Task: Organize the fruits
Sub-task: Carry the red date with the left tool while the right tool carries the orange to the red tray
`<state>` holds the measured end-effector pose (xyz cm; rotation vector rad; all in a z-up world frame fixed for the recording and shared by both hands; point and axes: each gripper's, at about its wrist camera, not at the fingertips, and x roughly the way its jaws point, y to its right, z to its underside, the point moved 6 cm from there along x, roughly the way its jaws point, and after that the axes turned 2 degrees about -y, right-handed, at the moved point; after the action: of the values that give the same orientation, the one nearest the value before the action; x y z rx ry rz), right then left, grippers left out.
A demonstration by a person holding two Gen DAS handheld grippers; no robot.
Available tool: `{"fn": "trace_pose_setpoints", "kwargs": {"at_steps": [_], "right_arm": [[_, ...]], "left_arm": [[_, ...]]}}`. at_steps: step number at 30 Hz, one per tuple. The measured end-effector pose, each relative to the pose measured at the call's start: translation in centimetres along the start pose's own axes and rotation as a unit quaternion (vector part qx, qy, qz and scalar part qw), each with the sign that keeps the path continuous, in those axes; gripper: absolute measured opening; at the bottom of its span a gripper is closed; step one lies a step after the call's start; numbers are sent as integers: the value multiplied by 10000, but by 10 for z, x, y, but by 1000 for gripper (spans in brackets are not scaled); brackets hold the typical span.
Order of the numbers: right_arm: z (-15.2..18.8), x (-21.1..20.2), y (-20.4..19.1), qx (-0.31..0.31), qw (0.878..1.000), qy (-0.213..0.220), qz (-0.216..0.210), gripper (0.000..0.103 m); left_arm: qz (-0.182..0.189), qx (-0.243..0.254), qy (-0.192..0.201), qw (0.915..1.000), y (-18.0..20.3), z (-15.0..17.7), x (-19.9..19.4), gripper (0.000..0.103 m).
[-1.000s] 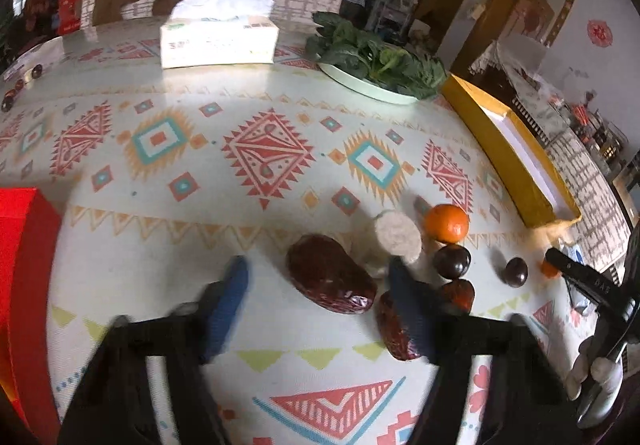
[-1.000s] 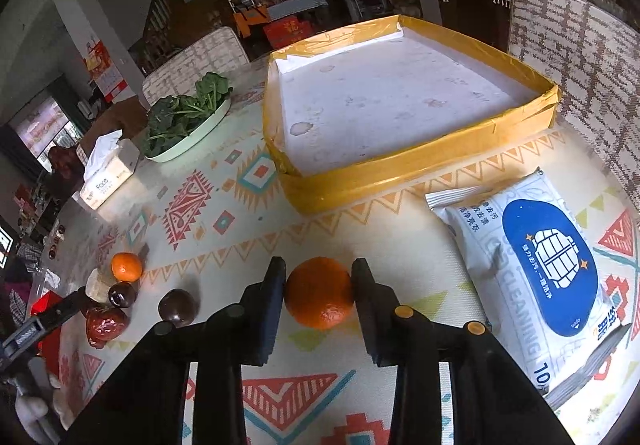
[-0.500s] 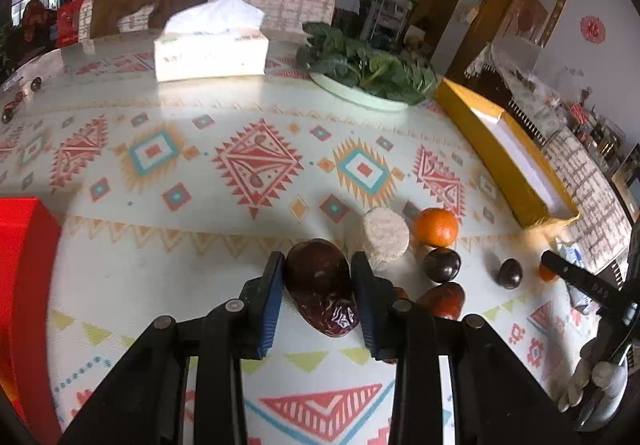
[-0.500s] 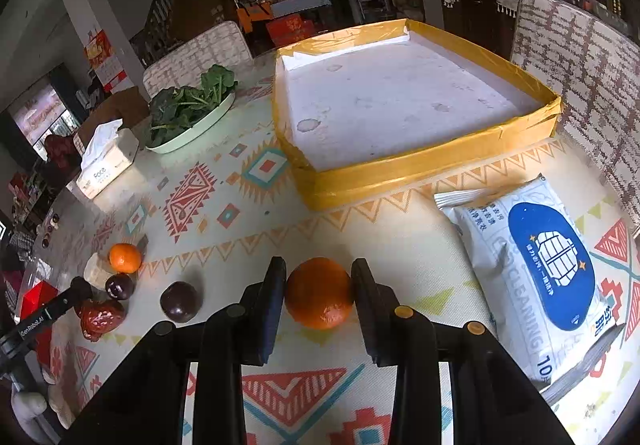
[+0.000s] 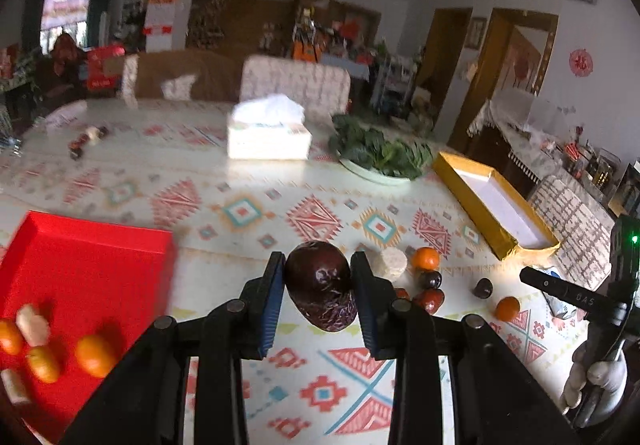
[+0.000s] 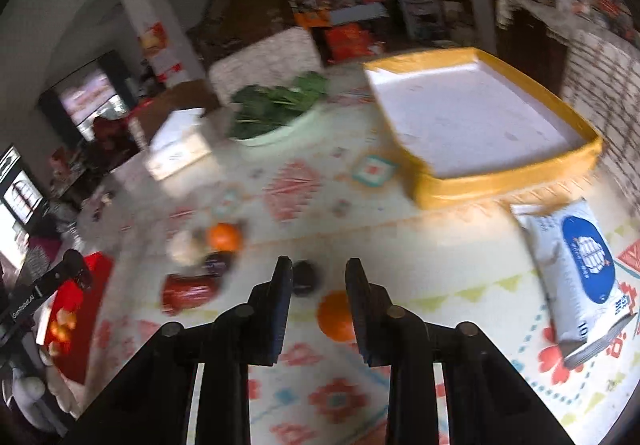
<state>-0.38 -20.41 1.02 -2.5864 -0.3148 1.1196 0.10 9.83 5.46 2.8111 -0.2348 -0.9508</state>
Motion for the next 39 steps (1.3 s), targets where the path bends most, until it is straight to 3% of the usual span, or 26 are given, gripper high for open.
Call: {"fn": "trace_pose_setpoints", "kwargs": {"at_steps": [5,9,13,16,17,19,23,24,25,30,33,39], "right_arm": [[1,-5,-23,31,9986,-23,-521,30],[13,1,-12,-105,9998,-149,-92,32],[36,10,-15,-181,9986,-493,-104,33],[50,14,-27,-278,9973,-611,-306,44],[54,16,-31,-368,9972,-611,-235,52],[58,19,-38,-576,9966,-595,-8,57],[64,27,-37,-639,9948,-760,225,53],[65,28,-37,-621,9949,-756,251,48],[65,28,-37,-600,9950,-764,251,30],[60,21,-50,-679,9956,-601,228,30],[51,11,-78,-850,9952,-494,-16,30],[25,-1,-179,-1440,9842,-401,-948,31]], "left_arm": [[52,-148,122,9998,-19,6,-25,33],[38,-235,219,9995,-31,12,-38,33],[7,-311,235,9992,-42,18,-43,33],[-31,-415,262,9988,-53,20,-48,33],[-42,-446,271,9986,-56,21,-51,33],[-82,-494,303,9983,-63,21,-56,33],[-150,-574,425,9973,-76,20,-68,32],[-181,-585,459,9971,-80,19,-71,33],[-212,-604,495,9967,-84,19,-74,33],[-367,-687,605,9951,-103,16,-87,33],[-536,-714,631,9940,-119,15,-93,33],[-959,-752,673,9903,-161,9,-105,33]]}}
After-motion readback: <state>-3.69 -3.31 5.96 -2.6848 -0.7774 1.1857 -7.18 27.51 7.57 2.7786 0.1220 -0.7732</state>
